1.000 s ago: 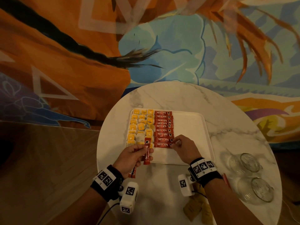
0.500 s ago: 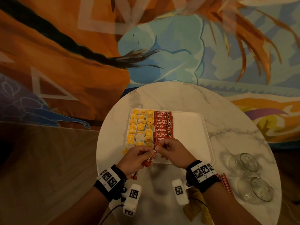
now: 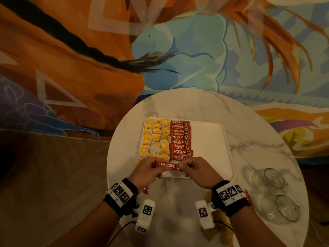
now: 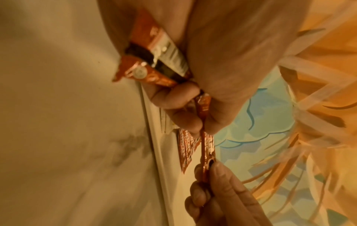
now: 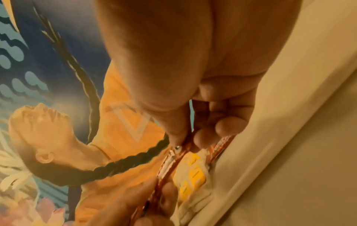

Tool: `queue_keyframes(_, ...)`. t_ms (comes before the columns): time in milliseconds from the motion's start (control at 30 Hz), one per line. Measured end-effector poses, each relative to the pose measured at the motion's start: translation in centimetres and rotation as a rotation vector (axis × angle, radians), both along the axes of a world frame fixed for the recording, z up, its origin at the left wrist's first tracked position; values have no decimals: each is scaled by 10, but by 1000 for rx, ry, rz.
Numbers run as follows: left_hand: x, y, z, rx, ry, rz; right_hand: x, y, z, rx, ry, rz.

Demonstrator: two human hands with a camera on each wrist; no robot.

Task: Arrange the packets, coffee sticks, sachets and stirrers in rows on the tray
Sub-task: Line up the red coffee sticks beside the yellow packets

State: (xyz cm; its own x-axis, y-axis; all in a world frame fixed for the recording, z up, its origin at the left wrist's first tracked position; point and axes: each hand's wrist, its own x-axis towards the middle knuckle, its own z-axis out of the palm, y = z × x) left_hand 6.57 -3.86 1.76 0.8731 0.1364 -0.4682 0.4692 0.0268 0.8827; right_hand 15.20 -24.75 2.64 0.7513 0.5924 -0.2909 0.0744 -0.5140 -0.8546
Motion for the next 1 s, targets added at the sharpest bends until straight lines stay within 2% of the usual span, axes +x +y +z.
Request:
queue_keyframes(100, 1, 1, 3, -61, 61, 38, 9, -9, -6, -15, -36, -135)
queue_keyframes(200, -1, 1, 10, -91, 133, -36, 21, -18, -13, -20, -36, -262)
queue_keyframes(400, -3, -1, 16, -231, 211, -24, 28, -19, -23, -214, -84, -189)
queue_keyframes(633, -8, -2, 19, -276, 209, -141, 20, -13, -20, -367, -301, -202)
queue_keyframes(700, -8, -3, 19, -273, 204, -178, 14, -7, -11, -322, -336, -139)
queue_keyframes(867, -7, -7, 22, -286, 169, -261, -9, 16, 15, -54, -221, 139)
queue_keyframes(1000, -4, -12, 23, -241, 134, -292, -21, 33, 21, 14, -169, 285)
